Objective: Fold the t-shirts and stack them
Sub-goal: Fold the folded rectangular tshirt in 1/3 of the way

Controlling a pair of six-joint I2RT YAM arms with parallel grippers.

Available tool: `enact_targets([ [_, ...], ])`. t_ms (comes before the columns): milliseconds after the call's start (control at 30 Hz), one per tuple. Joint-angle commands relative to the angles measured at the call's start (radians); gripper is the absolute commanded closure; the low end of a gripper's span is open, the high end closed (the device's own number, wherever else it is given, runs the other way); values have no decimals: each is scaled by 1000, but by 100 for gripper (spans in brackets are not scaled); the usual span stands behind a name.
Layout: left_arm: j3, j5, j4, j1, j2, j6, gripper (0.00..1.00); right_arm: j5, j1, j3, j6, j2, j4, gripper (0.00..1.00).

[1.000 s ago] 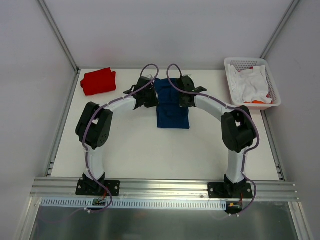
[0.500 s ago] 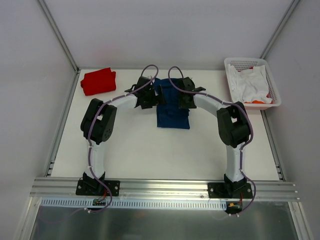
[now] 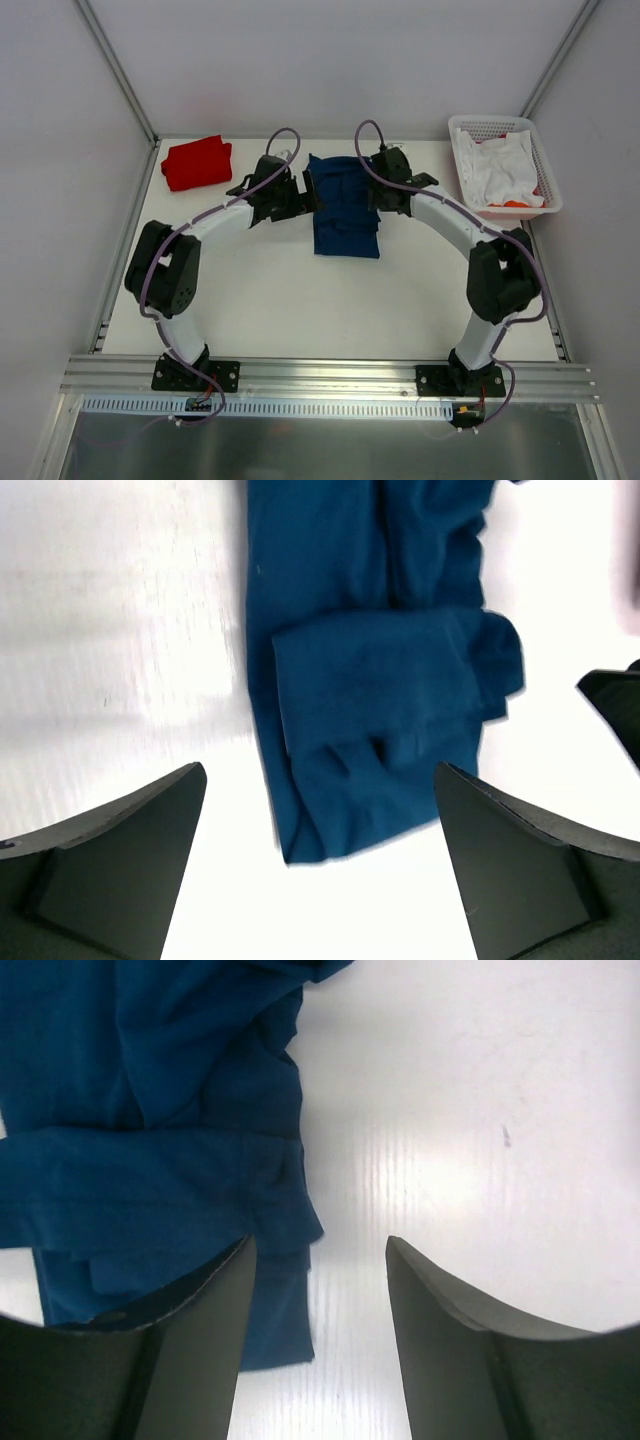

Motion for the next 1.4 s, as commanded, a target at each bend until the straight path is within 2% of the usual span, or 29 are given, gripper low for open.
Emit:
enact_targets([
  [0, -81, 3, 11, -4, -126, -25, 1, 28, 6, -84, 19, -138, -21, 42],
  [200, -204, -15, 13, -76, -189, -57, 1, 41, 58, -238, 82, -238, -18, 42],
  [467, -328, -17, 112, -128, -153, -109, 2, 43, 135, -351, 158, -264, 16, 42],
  [800, -333, -37, 183, -138, -82, -94, 4, 37, 157, -378, 177, -218, 51, 42],
  [1033, -310, -41, 215, -138, -27, -96, 5, 12, 157, -368, 180, -149, 97, 31],
  [1267, -305, -45, 238, -139, -2, -106, 6, -29, 157, -378, 197, -99, 177, 31],
  [1367, -311, -45, 238, -139, -2, -108, 6, -38, 158, -384, 214, -91, 200, 37],
])
